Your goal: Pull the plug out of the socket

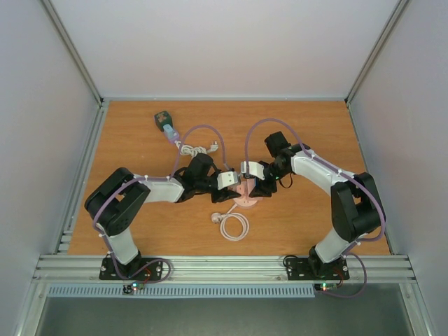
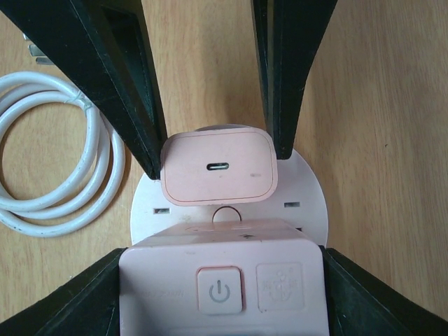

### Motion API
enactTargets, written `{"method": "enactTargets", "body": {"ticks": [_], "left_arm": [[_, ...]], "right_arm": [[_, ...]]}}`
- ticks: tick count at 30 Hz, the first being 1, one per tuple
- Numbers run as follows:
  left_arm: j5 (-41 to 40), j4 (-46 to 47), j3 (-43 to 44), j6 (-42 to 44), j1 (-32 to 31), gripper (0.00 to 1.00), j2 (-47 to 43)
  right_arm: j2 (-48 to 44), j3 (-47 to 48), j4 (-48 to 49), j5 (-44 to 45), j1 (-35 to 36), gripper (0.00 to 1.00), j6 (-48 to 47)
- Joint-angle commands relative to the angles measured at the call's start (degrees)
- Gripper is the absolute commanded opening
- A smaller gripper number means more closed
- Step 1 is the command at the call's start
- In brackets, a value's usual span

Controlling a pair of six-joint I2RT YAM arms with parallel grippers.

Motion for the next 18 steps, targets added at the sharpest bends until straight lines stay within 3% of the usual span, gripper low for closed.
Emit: {"method": "enactTargets", "body": {"ticks": [1, 10, 18], "left_arm": [[2.97, 8.69, -0.6, -2.66, -0.1, 0.37, -1.72], [5.68, 12.22, -0.5, -9.31, -0.1, 0.33, -3.46], [4.66, 13.33, -2.68, -7.47, -0.38, 0.32, -5.85]], "right_arm": [[1.23, -0.08, 0.68, 0.86, 0.86, 0.48, -1.39], [1.55, -0.71, 0.83, 2.14, 0.86, 0.4, -1.65], [2.12, -0.54, 0.64, 3.35, 0.9, 0.35, -1.77]]}}
